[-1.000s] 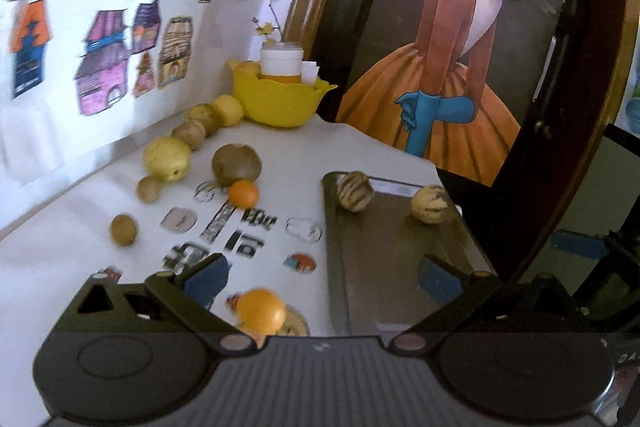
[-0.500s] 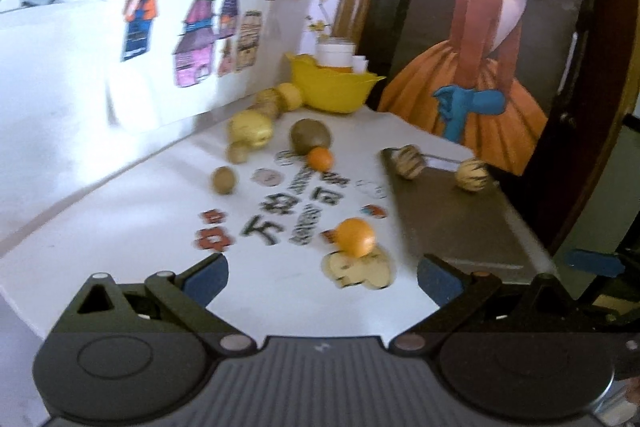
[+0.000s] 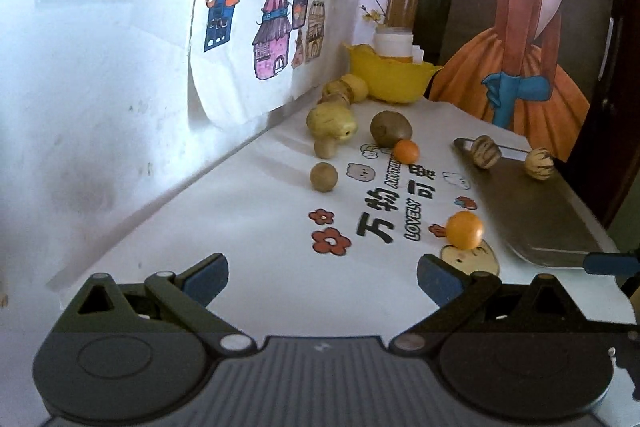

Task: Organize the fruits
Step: 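Withdraw both grippers from the tray toward the remaining fruits, then grasp the orange with the right gripper while the left gripper grasps a small brown fruit, then carry the orange and brown fruit to the tray and open the right gripper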

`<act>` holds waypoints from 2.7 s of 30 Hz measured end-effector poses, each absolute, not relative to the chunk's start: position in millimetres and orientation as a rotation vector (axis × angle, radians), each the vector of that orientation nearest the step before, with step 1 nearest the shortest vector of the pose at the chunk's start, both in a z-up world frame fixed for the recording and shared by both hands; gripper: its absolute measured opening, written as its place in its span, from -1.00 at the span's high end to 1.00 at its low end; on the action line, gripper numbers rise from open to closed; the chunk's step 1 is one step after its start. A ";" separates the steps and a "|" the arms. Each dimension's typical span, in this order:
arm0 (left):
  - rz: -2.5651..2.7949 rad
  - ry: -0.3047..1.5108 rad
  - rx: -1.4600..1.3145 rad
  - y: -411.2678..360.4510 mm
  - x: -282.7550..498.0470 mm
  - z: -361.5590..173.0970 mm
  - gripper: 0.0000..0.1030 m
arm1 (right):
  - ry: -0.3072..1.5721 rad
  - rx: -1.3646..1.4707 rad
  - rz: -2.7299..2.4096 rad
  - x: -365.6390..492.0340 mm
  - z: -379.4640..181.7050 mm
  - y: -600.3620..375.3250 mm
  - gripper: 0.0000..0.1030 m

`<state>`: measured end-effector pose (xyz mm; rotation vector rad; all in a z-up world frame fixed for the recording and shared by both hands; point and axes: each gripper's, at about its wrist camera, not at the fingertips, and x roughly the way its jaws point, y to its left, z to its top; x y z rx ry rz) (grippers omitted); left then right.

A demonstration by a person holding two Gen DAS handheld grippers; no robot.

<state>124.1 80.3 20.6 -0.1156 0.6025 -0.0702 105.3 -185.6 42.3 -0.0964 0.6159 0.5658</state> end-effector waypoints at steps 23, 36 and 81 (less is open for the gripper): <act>-0.159 0.633 0.027 78.4 223.9 9.1 -0.99 | 0.686 -0.120 0.554 185.0 21.3 -133.4 -0.68; -0.186 0.663 0.019 70.9 257.5 1.9 -0.93 | 0.710 -0.077 0.531 201.8 16.9 -135.3 -0.15; -0.275 0.697 -0.023 44.6 244.0 5.3 0.45 | 0.680 -0.034 0.547 197.7 16.7 -145.3 0.32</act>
